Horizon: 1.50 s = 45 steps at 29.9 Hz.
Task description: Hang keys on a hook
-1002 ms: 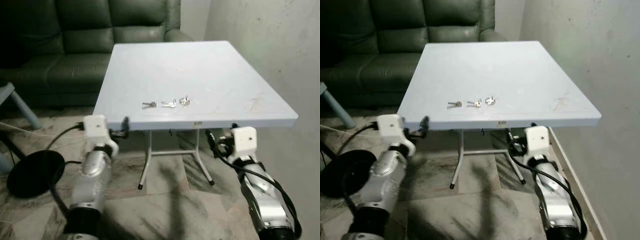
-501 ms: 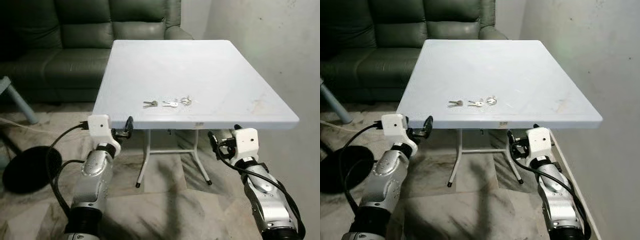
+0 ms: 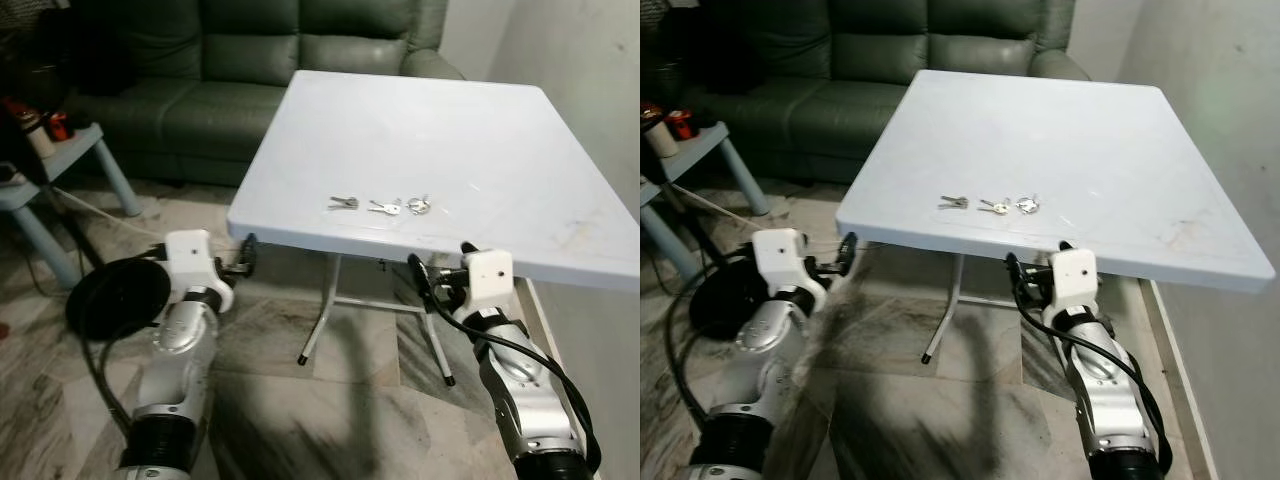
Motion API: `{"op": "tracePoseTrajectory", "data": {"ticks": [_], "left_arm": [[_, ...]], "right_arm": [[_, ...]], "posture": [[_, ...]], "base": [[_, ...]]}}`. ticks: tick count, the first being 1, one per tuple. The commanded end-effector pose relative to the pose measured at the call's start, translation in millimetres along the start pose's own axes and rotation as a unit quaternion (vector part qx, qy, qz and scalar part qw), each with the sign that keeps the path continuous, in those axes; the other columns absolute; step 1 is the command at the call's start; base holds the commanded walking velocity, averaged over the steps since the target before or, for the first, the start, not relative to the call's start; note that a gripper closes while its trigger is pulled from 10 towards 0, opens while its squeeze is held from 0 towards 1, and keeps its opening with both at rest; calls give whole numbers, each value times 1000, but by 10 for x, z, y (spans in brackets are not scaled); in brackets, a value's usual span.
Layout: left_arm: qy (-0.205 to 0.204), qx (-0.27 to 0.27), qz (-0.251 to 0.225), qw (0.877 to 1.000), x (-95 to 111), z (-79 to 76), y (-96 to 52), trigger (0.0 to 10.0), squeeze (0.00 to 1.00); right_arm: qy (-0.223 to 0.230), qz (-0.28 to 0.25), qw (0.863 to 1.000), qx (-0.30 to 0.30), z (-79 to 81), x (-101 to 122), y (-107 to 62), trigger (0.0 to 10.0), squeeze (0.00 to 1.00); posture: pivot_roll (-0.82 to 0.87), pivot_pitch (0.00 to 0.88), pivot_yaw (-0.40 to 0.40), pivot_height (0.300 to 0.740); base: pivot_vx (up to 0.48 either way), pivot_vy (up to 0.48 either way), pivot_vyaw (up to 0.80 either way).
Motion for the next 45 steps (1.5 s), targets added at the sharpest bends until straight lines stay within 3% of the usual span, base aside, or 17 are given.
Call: {"op": "tracePoseTrajectory", "data": {"ticks": [1, 11, 39, 45], "left_arm": [[1, -14, 5, 1000, -14, -62, 5, 10000, 0], [-3, -19, 6, 1000, -10, -77, 17, 10000, 0], [-11, -22, 5, 1000, -9, -87, 34, 10000, 0], [-12, -17, 7, 1000, -19, -77, 31, 10000, 0]], "right_arm": [[1, 6, 1000, -6, -33, -20, -13, 10000, 0], [4, 3, 1000, -1, -7, -6, -6, 10000, 0], [8, -4, 1000, 14, 51, 17, 4, 10000, 0], [7, -3, 1000, 15, 51, 13, 0, 10000, 0]], "posture": [[-18, 33, -35, 732], [-18, 27, -33, 732], [-16, 13, -35, 732], [-16, 15, -38, 732]], "base": [[0, 0, 0], [100, 0, 0], [321, 0, 0], [0, 351, 0]]}}
Point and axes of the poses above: a point about 5 cm out from each wrist's last joint towards the gripper, its own y axis pointing out of the wrist towards the gripper, its own x axis along the axis of the wrist's last joint, z = x × y, the point moved 5 cm from there along y, pointing out of the wrist towards the gripper, and after that the axes turned 6 degrees about -y, right-handed, at the moved point
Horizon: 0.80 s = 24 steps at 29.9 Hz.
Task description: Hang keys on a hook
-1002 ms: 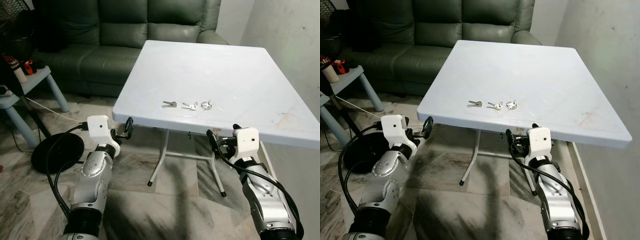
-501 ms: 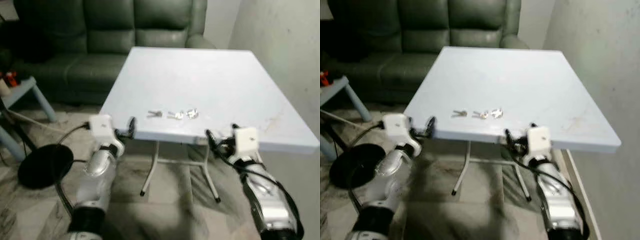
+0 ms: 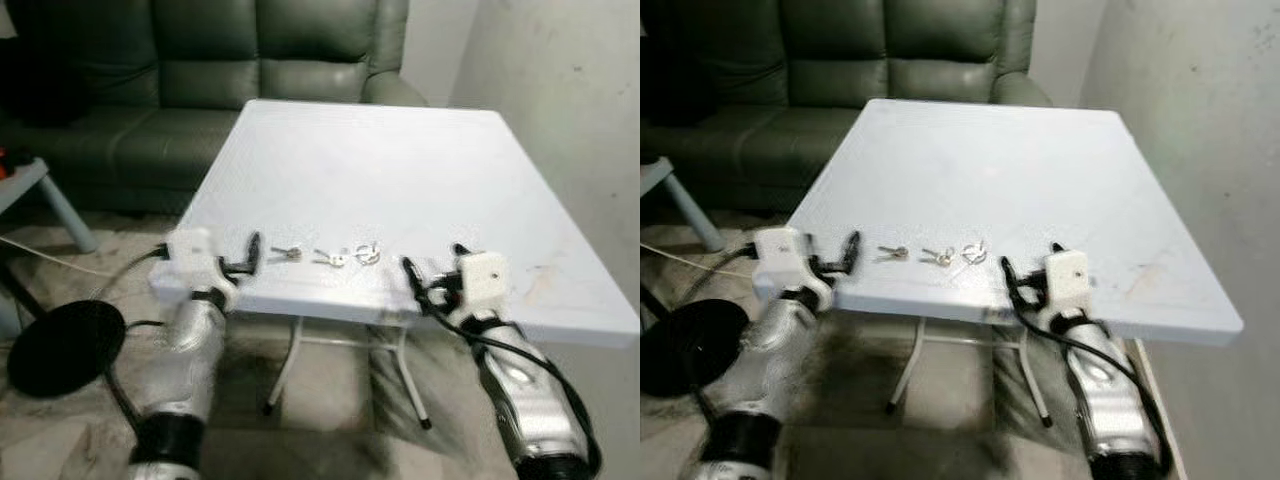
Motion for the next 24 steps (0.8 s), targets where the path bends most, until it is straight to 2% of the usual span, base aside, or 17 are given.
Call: {"op": "tracePoseTrajectory", "data": {"ticks": [1, 5, 12, 16, 20, 24], "left_arm": [[10, 18, -7, 1000, 75, 124, -8, 10000, 0], [9, 23, -10, 1000, 79, 130, -8, 10000, 0], [-4, 34, -3, 999, 47, 153, -7, 10000, 0], [1, 32, -8, 999, 60, 149, -5, 10000, 0], [12, 32, -12, 999, 76, 147, -2, 10000, 0], [-11, 35, -5, 999, 44, 144, -2, 10000, 0]], "right_arm": [[5, -8, 1000, 8, 62, 46, 26, 10000, 0], [5, -8, 1000, 9, 63, 46, 27, 10000, 0], [2, -6, 1000, 11, 56, 44, 27, 10000, 0], [2, -6, 1000, 12, 52, 44, 25, 10000, 0], [0, -5, 1000, 13, 51, 44, 20, 10000, 0], [-1, -5, 1000, 12, 45, 46, 16, 10000, 0]], "posture": [[-16, 14, -38, 732], [-16, 15, -40, 732], [-17, 15, -45, 732], [-19, 18, -47, 732], [-20, 19, -48, 732], [-23, 20, -48, 732]], "base": [[0, 349, 0], [0, 326, 0], [0, 0, 0], [0, 264, 0], [0, 0, 0], [0, 0, 0]]}}
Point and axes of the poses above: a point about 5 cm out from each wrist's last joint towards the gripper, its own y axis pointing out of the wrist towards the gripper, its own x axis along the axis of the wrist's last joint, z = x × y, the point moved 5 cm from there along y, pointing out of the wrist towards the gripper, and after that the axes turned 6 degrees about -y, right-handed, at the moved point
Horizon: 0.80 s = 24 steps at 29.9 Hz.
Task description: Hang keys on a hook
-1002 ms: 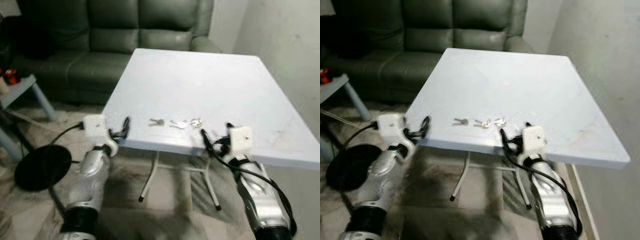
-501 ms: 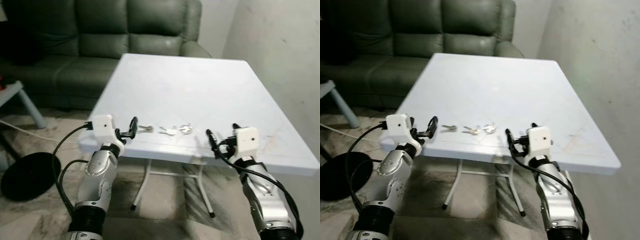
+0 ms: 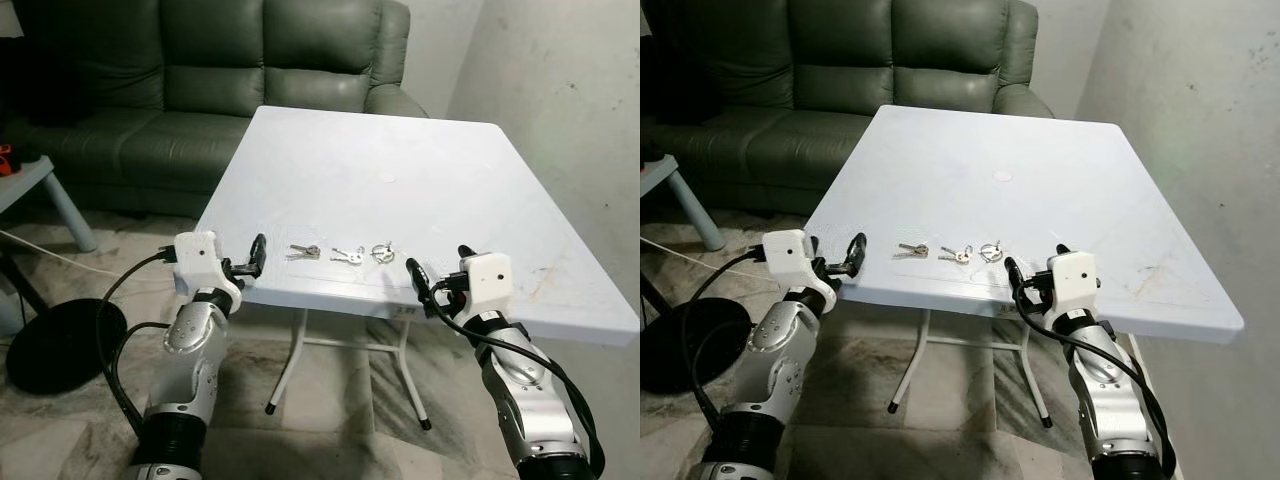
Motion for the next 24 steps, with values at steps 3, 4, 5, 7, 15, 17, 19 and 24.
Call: {"op": "tracePoseTrajectory", "data": {"ticks": [3, 4, 5, 7, 15, 17, 19, 24], "left_arm": [[0, -7, 3, 1000, -1, -44, 17, 10000, 0], [-1, -6, 3, 1000, -1, -43, 16, 10000, 0], [-1, -6, 3, 1000, -2, -41, 14, 10000, 0], [0, -6, 2, 1000, 0, -38, 13, 10000, 0], [-1, -5, 1, 1000, 6, -37, 10, 10000, 0], [0, -5, 1, 1000, 6, -37, 9, 10000, 0], [0, -5, 1, 1000, 6, -37, 9, 10000, 0], [2, 0, 0, 1000, 5, -22, 6, 10000, 0]], "right_arm": [[-4, -2, 1000, -1, -27, 24, -10, 10000, 0], [-4, -2, 1000, -1, -27, 23, -11, 10000, 0], [-3, -2, 1000, -1, -25, 21, -15, 10000, 0], [-3, -1, 1000, -1, -20, 15, -20, 10000, 0], [-3, 1, 1000, -1, -20, 11, -33, 10000, 0], [-3, 1, 1000, -2, -21, 11, -33, 10000, 0], [-4, 1, 1000, -2, -21, 11, -34, 10000, 0], [-5, 4, 1000, -3, -17, -1, -36, 10000, 0]], "posture": [[-24, 21, -47, 732], [-24, 21, -47, 732], [-24, 23, -46, 732], [-24, 23, -46, 732], [-25, 25, -48, 732], [-25, 26, -48, 732], [-25, 26, -48, 732], [-25, 28, -48, 732]], "base": [[0, 480, 0], [0, 480, 0], [0, 480, 0], [0, 480, 0], [0, 480, 0], [0, 480, 0], [0, 480, 0], [0, 0, 0]]}}
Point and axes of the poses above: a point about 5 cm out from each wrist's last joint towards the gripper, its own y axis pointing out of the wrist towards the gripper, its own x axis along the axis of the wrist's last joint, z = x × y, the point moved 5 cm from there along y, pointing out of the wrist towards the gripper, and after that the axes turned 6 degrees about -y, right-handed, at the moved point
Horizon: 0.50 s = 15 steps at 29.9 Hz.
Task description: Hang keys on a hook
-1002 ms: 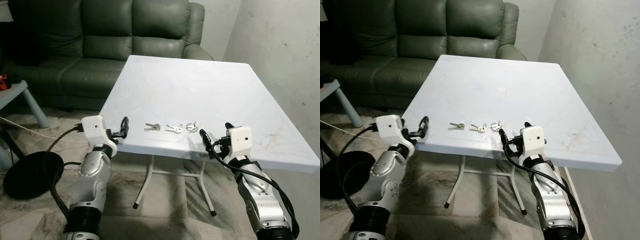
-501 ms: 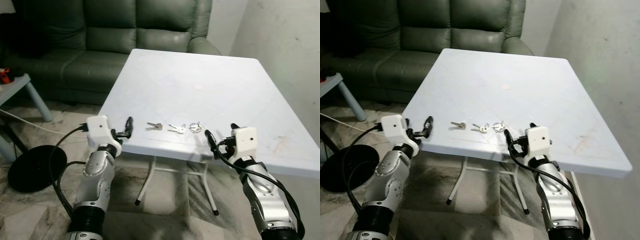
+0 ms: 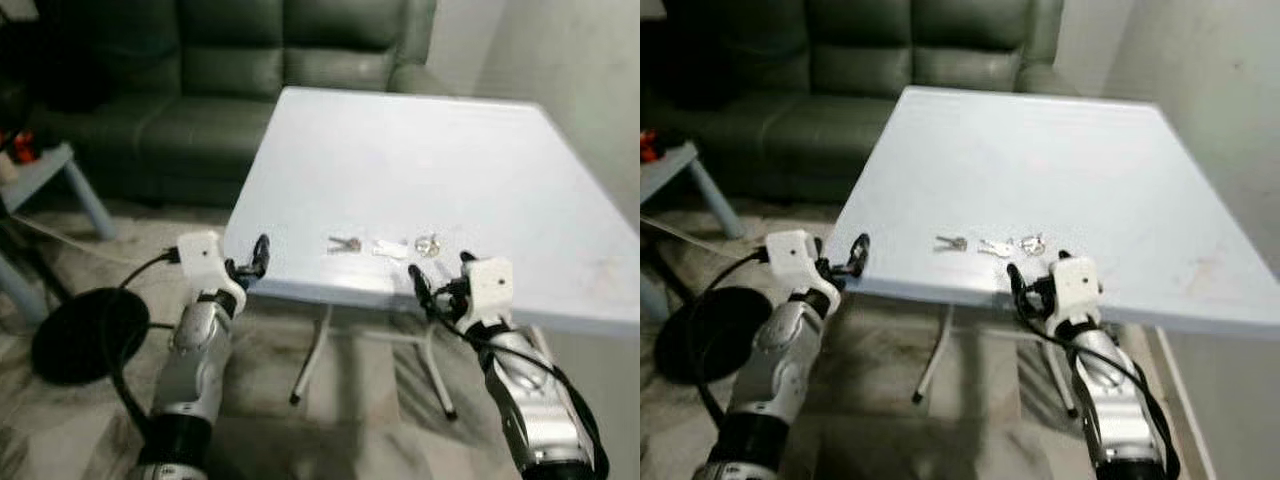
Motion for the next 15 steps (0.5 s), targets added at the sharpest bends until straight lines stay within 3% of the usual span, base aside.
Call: {"op": "tracePoseTrajectory", "data": {"ticks": [1, 7, 15], "left_arm": [[7, 11, -2, 1000, 30, 78, -11, 10000, 0], [3, 12, -9, 1000, 48, 76, -15, 10000, 0], [2, 9, -16, 1000, 74, 73, -17, 10000, 0]], "right_arm": [[-1, -10, 1000, 7, 44, 68, 30, 10000, 0], [-5, -6, 1000, 5, 44, 55, 30, 10000, 0], [-7, -4, 1000, 5, 48, 55, 31, 10000, 0]], "posture": [[-25, 28, -48, 732], [-25, 29, -50, 732], [-27, 28, -50, 732]], "base": [[0, 0, 0], [0, 0, 0], [340, 0, 0]]}}
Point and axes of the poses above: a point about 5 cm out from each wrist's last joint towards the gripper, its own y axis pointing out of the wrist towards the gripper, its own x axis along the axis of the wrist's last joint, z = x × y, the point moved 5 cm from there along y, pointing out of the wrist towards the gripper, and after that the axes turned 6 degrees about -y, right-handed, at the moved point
